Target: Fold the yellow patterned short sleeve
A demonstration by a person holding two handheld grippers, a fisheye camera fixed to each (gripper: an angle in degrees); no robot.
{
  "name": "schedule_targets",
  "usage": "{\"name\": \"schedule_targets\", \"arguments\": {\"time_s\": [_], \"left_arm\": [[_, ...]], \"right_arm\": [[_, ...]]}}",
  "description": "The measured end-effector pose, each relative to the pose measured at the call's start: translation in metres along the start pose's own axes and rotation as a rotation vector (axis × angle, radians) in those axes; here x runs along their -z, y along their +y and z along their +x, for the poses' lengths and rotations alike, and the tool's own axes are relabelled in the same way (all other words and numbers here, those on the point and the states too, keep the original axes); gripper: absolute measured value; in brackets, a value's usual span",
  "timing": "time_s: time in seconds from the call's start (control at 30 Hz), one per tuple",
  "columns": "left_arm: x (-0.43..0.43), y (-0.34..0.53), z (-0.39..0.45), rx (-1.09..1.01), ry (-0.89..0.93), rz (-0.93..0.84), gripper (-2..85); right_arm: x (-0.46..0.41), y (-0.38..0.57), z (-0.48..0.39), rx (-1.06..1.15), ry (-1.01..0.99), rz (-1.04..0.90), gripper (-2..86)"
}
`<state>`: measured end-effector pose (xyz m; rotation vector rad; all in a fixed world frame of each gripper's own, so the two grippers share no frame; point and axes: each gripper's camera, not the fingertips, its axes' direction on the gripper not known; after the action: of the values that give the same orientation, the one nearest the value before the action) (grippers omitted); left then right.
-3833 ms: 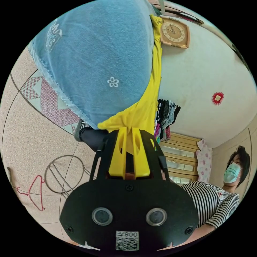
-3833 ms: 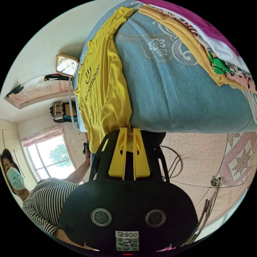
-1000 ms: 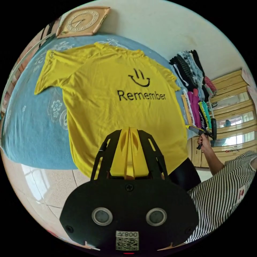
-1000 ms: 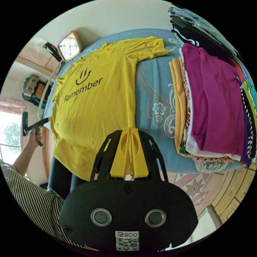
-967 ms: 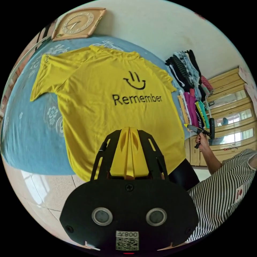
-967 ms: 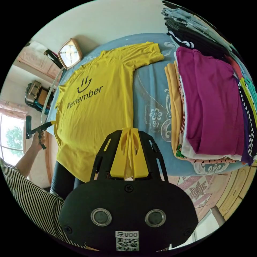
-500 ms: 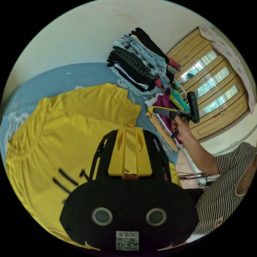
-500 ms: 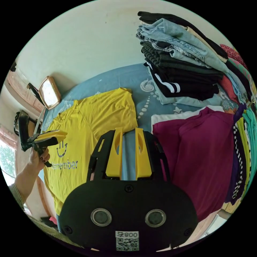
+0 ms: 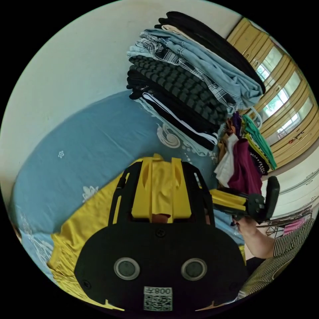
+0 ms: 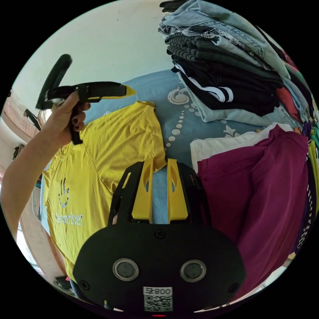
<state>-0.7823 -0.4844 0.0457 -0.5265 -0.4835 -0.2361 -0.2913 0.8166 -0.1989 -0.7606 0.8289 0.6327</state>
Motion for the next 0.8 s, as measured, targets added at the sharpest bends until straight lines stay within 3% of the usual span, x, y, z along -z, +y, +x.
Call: {"name": "schedule_targets", "arguments": {"time_s": [0.37, 0.5, 0.8], "left_arm": [[-0.073, -0.074, 0.028, -0.241, -0.231, -0.253, 5.2], [-0.07, -0.086, 0.033, -0.28, -0.283, -0.239, 2.6], [0.005, -0.094, -0.027, -0.121, -0.057, -0.029, 1.5]], "right_arm": [[-0.012, 0.036, 0.032, -0.012, -0.03, 0.05, 5.9], [-0.014, 0.047, 0.048, -0.033, -0.066, 0.053, 4.4], [-0.008, 0.073, 0.069, -0.051, -0.178, 0.109, 1.4]]}}
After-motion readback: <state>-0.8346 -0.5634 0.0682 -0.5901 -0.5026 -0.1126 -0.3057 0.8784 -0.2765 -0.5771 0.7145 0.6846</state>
